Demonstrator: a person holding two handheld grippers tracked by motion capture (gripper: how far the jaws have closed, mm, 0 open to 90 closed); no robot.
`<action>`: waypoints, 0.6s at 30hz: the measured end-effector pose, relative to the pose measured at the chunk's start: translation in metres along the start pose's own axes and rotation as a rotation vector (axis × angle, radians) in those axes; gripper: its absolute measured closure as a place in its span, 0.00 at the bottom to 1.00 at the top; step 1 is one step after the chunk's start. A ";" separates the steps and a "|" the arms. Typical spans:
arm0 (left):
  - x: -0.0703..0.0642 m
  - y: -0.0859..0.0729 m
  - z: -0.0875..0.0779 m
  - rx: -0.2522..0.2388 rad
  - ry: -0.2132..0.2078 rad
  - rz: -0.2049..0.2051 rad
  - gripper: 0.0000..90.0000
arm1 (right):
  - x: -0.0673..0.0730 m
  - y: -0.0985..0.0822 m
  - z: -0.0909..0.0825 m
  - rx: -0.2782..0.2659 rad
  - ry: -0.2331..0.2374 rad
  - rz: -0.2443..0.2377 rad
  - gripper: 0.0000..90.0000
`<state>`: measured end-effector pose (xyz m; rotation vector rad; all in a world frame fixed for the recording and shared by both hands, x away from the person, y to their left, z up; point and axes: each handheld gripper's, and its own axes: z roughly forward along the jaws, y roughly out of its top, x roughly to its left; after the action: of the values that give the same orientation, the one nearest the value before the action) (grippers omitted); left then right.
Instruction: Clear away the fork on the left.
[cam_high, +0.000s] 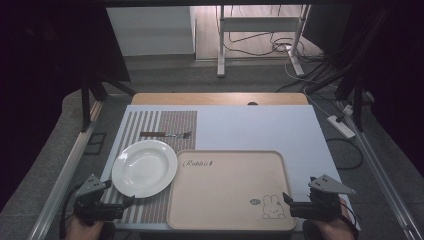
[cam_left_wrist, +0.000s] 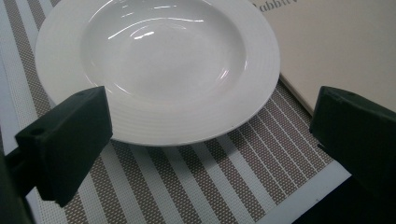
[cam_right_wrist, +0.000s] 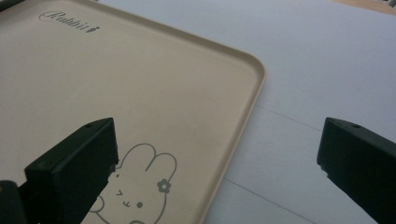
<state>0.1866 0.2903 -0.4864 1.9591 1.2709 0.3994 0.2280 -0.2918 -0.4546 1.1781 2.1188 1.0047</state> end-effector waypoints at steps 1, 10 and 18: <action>0.000 0.000 0.000 0.000 0.000 0.000 0.00 | -0.001 0.000 0.000 -0.001 0.006 0.000 0.00; 0.003 0.001 0.001 0.006 -0.008 -0.024 0.00 | -0.003 0.000 0.000 0.001 0.039 0.005 0.00; 0.006 0.001 0.003 0.023 -0.007 -0.057 0.00 | 0.000 0.000 0.001 0.012 0.043 -0.018 0.00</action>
<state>0.1916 0.2940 -0.4879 1.9372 1.3291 0.3505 0.2288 -0.2919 -0.4551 1.1505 2.1683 1.0191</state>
